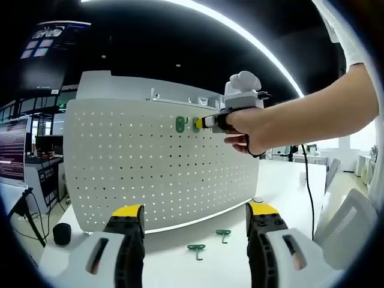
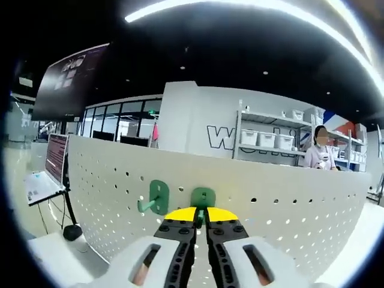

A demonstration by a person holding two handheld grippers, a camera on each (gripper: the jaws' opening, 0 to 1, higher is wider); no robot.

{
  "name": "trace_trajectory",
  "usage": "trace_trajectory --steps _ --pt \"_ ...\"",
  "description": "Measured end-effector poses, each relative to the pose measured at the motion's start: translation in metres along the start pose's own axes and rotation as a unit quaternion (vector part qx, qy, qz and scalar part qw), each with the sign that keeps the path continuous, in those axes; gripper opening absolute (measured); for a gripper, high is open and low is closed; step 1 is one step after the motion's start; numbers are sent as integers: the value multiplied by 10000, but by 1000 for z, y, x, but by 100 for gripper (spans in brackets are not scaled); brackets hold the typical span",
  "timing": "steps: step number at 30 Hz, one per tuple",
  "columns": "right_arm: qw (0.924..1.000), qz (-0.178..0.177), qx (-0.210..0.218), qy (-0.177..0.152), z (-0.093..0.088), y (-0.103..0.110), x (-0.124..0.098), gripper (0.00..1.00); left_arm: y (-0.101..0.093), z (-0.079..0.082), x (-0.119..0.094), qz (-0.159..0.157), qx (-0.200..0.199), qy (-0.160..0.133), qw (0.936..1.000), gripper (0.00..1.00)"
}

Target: Insert the hook assembly into the mounting plate slot until the hook locks in place.

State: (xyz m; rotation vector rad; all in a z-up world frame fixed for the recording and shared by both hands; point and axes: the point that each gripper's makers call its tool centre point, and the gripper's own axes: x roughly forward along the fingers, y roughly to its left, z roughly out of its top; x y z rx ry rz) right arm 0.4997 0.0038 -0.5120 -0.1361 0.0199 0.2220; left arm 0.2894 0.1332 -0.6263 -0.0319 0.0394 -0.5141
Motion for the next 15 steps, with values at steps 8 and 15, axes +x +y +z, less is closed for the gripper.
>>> trace_trajectory --steps 8,15 --pt "9989 147 448 -29 -5 -4 -8 25 0 1 -1 8 -2 -6 10000 71" --pt "9968 454 639 -122 -6 -10 -16 35 -1 0 0 -14 30 19 10000 71"
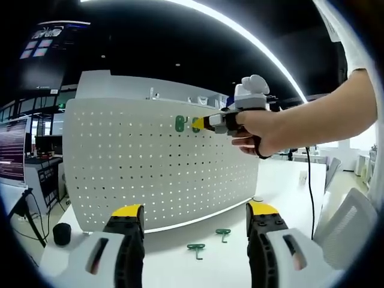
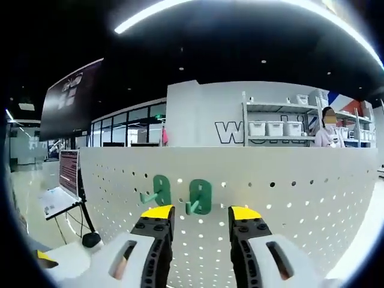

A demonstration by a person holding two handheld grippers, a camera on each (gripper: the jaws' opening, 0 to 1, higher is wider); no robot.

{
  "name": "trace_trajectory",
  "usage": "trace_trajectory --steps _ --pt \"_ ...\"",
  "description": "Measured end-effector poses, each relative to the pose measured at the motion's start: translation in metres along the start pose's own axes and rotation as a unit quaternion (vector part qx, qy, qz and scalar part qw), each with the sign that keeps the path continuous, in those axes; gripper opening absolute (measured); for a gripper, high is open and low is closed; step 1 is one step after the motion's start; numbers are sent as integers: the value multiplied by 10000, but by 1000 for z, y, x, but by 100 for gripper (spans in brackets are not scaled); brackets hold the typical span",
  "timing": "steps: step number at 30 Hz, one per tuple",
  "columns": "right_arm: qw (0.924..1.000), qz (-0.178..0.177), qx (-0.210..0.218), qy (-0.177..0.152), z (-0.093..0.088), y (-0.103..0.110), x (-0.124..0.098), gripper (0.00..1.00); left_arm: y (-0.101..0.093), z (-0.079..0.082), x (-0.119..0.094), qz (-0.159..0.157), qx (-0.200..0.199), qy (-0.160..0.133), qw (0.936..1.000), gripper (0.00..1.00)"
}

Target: Insert the hook assembly into the mounting plate slot until the hook locks in place.

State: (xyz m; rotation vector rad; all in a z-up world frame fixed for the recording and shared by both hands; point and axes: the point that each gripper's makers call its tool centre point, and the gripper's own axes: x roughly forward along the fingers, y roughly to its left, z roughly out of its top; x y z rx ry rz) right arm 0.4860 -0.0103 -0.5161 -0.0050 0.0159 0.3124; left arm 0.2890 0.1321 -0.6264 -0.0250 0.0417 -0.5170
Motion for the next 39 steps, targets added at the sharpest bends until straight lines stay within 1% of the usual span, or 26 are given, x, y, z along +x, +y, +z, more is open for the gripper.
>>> trace_trajectory --steps 3,9,12,13,14,15,16,17,18,19,20,21,24,25,31,33,39 --pt "9998 105 149 -39 -1 -1 -2 38 0 0 0 2 -2 -6 10000 71" --pt "9995 270 123 -93 1 2 -2 36 -1 -1 0 -7 14 22 10000 71" --pt "9982 571 129 -146 3 7 -5 36 0 -1 0 0 26 36 10000 71" --pt "9971 700 188 -216 5 10 -7 36 0 -1 0 2 24 36 10000 71" --pt "9966 776 169 -207 4 9 -9 36 0 -1 0 7 17 37 10000 71" --pt "9949 947 221 -270 5 12 -11 36 0 -1 0 13 22 32 10000 71" --pt "9943 971 325 -289 5 10 -14 37 1 -1 0 16 29 30 10000 71" --pt "9942 987 311 -284 5 9 -16 38 1 -1 0 20 31 39 10000 71" --pt "9885 1306 649 -400 10 18 -19 37 0 -1 0 22 35 40 10000 71" --pt "9903 1238 547 -317 8 15 -20 38 0 0 0 23 30 36 10000 71" --pt "9898 1314 379 -403 10 18 -21 38 1 0 0 28 24 42 10000 71" --pt "9889 1349 488 -396 10 18 -21 38 1 -1 1 26 21 55 10000 71" --pt "9878 1408 534 -389 10 19 -24 39 0 0 3 1 46 82 10000 71" --pt "9877 1433 478 -407 9 19 -26 39 -1 1 4 -8 66 85 9999 71" --pt "9850 1596 505 -425 6 18 -40 41 -4 5 5 -60 110 90 9999 71" --pt "9835 1674 517 -453 5 19 -46 42 -5 6 6 -75 127 98 9998 71" --pt "9807 1849 465 -428 -4 18 -71 44 -6 8 5 -111 156 109 9998 71"
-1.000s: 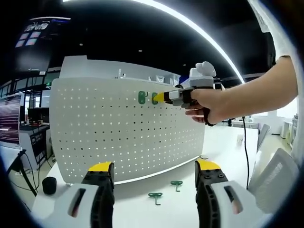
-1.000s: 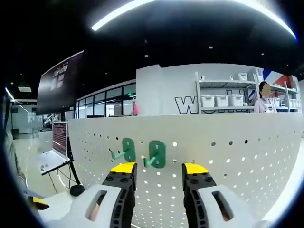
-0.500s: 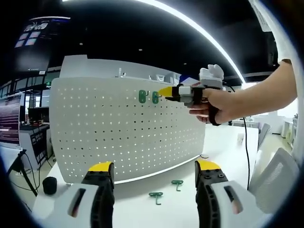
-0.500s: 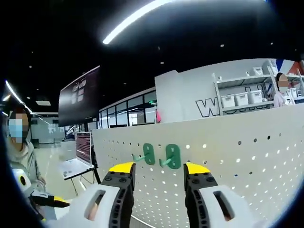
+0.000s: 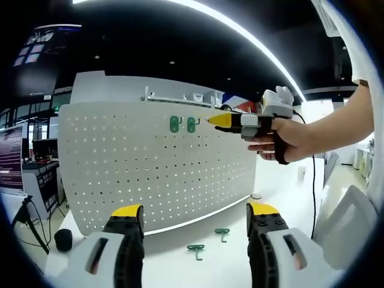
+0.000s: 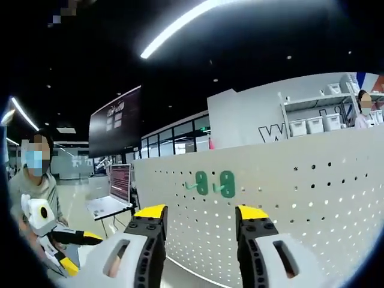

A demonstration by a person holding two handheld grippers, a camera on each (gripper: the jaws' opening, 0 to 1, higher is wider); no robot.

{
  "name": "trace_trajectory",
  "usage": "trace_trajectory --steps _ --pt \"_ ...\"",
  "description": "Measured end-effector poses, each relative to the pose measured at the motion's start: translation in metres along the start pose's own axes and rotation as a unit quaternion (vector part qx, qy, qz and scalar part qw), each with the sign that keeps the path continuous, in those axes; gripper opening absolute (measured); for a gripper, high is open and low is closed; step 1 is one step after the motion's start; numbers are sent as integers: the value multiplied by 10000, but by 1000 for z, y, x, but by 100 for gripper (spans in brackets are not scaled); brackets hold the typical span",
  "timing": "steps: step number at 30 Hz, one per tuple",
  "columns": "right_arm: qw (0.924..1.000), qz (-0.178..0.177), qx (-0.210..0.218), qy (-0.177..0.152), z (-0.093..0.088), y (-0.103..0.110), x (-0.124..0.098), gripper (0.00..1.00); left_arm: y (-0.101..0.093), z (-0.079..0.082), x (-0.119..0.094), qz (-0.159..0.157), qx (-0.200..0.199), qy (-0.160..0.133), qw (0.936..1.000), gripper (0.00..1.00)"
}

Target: Insert the hook assembly into the mounting plate slot until the hook locks in place.

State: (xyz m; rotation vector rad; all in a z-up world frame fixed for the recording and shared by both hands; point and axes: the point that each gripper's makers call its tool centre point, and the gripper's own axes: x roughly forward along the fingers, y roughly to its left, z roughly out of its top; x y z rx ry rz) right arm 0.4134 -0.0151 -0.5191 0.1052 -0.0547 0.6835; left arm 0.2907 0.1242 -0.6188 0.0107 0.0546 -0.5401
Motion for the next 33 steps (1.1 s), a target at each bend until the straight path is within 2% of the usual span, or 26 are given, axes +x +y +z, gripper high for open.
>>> trace_trajectory --steps 11,13,33 --pt "9996 171 -151 137 -18 9 -61 49 0 3 -3 -36 47 13 10000 73" --pt "9998 170 -54 131 -20 9 -70 50 0 4 -5 -34 79 13 10000 74" --pt "9996 3 46 268 -47 12 -133 52 -8 9 -10 -127 101 0 9999 76"
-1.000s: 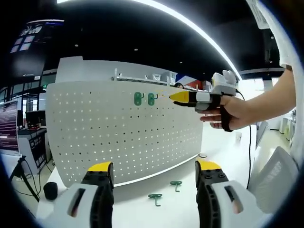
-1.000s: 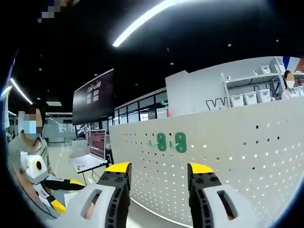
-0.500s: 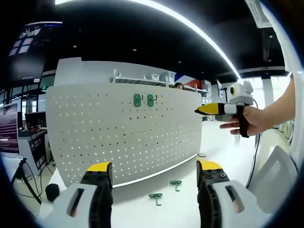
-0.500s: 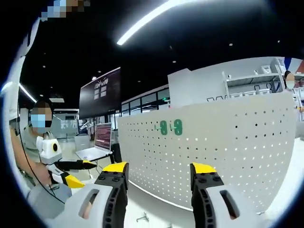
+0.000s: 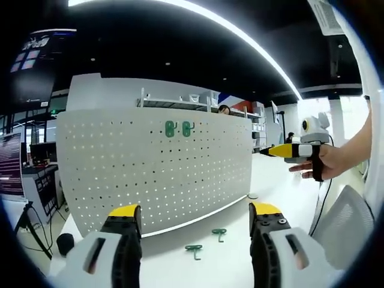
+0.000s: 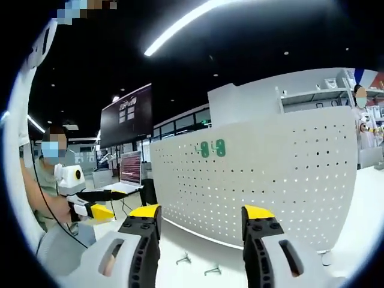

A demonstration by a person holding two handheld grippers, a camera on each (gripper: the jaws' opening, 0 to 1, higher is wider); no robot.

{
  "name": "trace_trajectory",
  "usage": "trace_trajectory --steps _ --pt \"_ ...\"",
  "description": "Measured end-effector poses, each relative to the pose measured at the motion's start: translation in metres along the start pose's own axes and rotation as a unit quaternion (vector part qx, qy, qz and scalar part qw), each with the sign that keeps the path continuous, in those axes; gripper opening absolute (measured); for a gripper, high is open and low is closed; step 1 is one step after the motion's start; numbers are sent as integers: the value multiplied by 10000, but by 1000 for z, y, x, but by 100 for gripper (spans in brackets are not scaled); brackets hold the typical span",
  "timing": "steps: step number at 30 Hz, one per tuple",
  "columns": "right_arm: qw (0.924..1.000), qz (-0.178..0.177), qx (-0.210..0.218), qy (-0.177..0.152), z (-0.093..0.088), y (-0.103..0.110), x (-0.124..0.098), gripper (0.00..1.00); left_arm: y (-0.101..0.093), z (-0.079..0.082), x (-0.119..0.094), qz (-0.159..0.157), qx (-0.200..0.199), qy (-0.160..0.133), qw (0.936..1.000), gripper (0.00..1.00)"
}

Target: Insert the hook assembly into the mounting plate slot until the hook locks in place.

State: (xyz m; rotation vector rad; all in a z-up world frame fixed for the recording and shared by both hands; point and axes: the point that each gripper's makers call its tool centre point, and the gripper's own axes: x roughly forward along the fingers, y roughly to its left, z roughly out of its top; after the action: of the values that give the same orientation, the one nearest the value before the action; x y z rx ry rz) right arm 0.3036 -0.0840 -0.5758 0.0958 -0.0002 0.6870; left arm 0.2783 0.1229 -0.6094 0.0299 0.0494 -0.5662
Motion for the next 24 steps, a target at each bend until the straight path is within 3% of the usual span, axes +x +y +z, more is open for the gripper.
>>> trace_trajectory --steps 9,24 --pt "9999 -78 107 97 -15 0 -22 54 -1 -3 -5 -45 -42 16 10000 77" --pt "9992 -129 330 171 -31 5 -38 54 7 -12 -12 -8 -17 187 9998 77"
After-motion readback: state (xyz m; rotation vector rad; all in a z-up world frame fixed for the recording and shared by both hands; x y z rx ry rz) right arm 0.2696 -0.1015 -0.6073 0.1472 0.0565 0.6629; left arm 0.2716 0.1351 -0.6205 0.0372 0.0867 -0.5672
